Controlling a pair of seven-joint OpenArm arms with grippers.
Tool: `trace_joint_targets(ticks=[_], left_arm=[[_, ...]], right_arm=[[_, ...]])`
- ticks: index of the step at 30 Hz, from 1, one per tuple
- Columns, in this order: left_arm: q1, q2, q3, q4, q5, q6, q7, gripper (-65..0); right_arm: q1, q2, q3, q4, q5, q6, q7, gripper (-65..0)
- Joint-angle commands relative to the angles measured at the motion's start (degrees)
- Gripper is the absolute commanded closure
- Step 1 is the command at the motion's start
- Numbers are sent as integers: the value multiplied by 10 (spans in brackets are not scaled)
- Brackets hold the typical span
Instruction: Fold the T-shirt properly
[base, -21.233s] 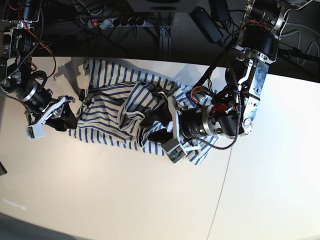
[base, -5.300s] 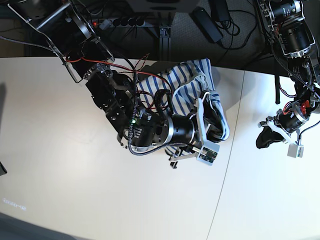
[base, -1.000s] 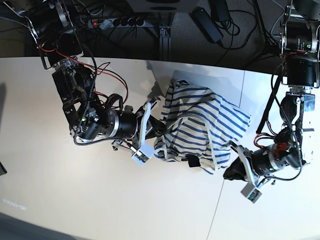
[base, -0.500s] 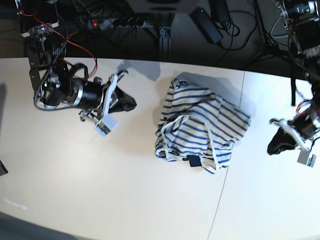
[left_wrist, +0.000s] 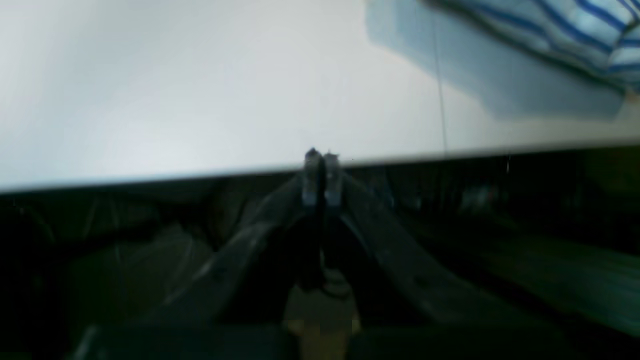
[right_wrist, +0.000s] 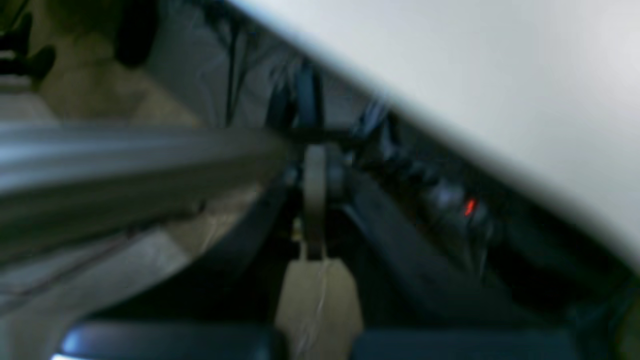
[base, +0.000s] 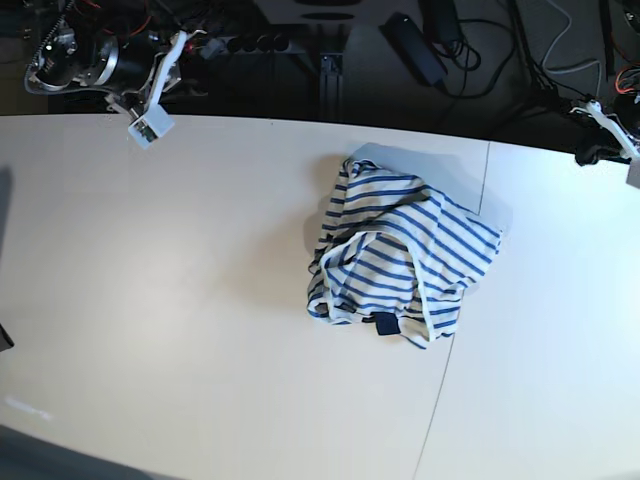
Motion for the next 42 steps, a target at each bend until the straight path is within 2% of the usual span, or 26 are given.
trace_joint_targets(ticks=[1,6,12,15,20,23,25,29,35,38,42], left_arm=[[23,-6,0,4,2,-5,-13,0],[96,10,38,-37,82,-5,-77,0],[96,28,111,-154,174,-5,-152,0],[63,28,168,-227,240,45,-190,0],[-30,29,280,-360,318,122,-206,0],[-86,32,348,-457,334,145,-216,0],[-122,38,384,-524,347,157,-243,0],[-179,57,424,-643,351,160,-301,0],[-249,92,426,-722,351,159,-282,0],[-260,94,426,-723,350,159,-285,0],[-264,93,426,-723,350,159,-285,0]], right_arm=[[-21,4,5,6,6,36,13,0],[-101,1,5,-40,-17,36,38,0],[-123,0,3,-185,-59,30,86,0],[-99,-3,3,-291,-90,29,145,0],[16,-25,3,-490,-118,21,149,0],[97,-47,3,-610,-153,-3,149,0],[152,-64,3,-681,-172,-32,149,0],[237,-100,3,-779,-182,-46,148,0],[317,-157,3,-807,-217,-51,124,0],[336,-178,3,-806,-229,-72,97,0],[341,-192,3,-806,-246,-73,88,0]])
